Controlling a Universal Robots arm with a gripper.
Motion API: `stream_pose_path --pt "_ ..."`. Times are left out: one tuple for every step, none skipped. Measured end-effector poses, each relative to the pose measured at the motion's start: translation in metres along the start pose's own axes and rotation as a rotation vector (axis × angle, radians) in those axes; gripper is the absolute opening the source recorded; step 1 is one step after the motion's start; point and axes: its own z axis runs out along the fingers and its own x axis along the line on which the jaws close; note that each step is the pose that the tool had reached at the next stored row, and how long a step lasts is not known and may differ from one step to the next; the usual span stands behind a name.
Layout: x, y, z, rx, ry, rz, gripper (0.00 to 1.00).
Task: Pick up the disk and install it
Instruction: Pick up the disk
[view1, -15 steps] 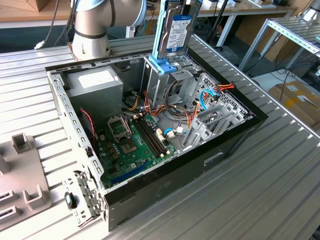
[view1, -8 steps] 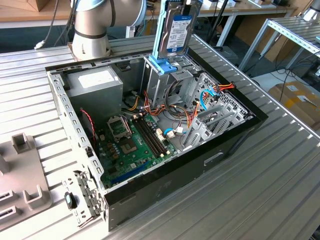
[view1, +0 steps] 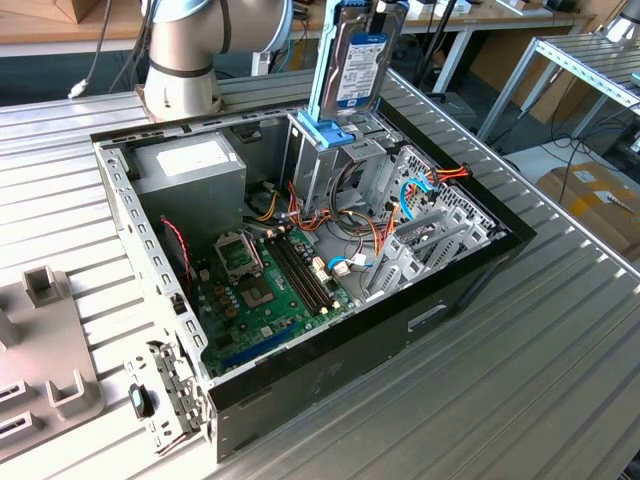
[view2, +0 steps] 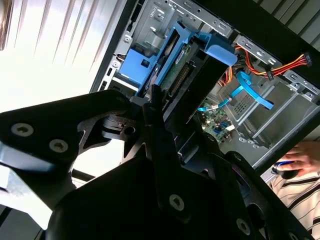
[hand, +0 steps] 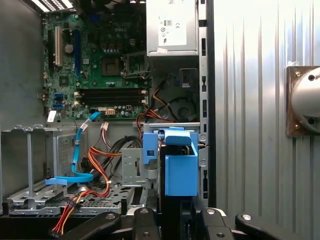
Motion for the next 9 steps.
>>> stream_pose_path --pt "0.0012 -0.0001 0.0000 0.0000 0.0007 0.000 0.35" --pt "0.0022 -0.0002 0.0000 0.0001 0.0016 0.000 0.35" --pt "0.0030 -0.0003 0.0001 0.0001 0.0022 0.000 0.35" --pt "0.0046 -0.0006 0.0001 0.0001 0.0034 0.000 0.35" --pt "0.0058 -0.0008 0.0002 0.0001 0.0041 0.000 0.35" --pt "0.0071 -0.0009 0.0003 0.0001 0.0050 0.000 0.35" --pt "0.0088 -0.0011 0.0003 0.0001 0.0059 0.000 0.35" --pt "0.0107 -0.0013 0.0004 0.0001 0.0064 0.000 0.35" --pt "0.0115 -0.0013 0.0004 0.0001 0.0067 0.000 0.35"
